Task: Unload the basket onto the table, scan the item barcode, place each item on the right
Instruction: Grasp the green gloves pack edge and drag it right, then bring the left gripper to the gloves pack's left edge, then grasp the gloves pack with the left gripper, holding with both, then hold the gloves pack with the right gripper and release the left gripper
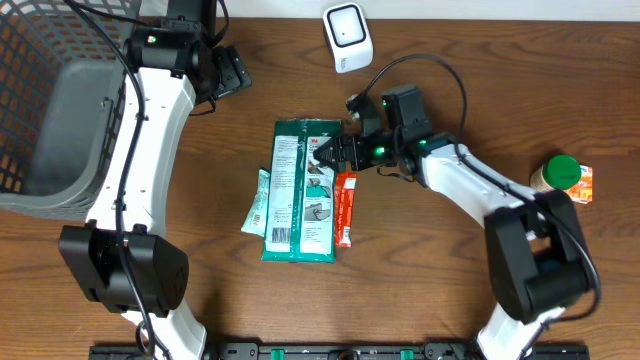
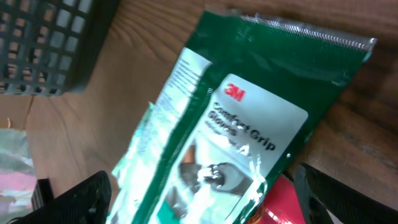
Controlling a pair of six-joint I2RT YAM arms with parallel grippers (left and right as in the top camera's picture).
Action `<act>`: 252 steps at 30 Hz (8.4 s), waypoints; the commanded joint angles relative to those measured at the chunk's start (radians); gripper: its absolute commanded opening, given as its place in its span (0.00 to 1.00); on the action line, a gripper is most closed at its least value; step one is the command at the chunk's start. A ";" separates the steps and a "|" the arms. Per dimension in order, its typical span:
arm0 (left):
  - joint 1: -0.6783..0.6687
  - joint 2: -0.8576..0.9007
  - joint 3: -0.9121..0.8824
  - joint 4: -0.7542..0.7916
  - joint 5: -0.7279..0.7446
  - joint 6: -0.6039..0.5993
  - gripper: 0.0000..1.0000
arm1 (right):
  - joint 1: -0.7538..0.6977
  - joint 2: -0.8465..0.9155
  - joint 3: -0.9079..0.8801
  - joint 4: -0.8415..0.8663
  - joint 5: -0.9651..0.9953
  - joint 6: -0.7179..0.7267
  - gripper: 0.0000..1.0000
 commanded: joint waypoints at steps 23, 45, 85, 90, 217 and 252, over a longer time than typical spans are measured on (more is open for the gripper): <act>0.002 0.003 0.006 -0.003 -0.013 0.006 0.91 | 0.006 0.180 -0.005 0.209 -0.196 0.024 0.56; 0.002 0.003 0.006 -0.003 -0.013 0.006 0.91 | 0.055 0.186 -0.011 0.206 -0.076 0.044 0.51; 0.002 0.003 0.006 -0.003 -0.013 0.006 0.92 | -0.448 0.150 -0.018 -0.256 -0.139 -0.071 0.23; 0.002 0.003 0.006 -0.003 -0.013 0.006 0.92 | -0.450 0.130 -0.006 -0.302 -0.145 -0.071 0.46; -0.602 0.224 -0.460 0.537 0.213 0.031 0.12 | -0.385 -0.056 0.032 -0.740 0.153 -0.288 0.91; -0.604 0.223 -0.544 0.573 0.117 -0.055 0.12 | -0.380 -0.056 0.031 -0.744 0.152 -0.249 0.89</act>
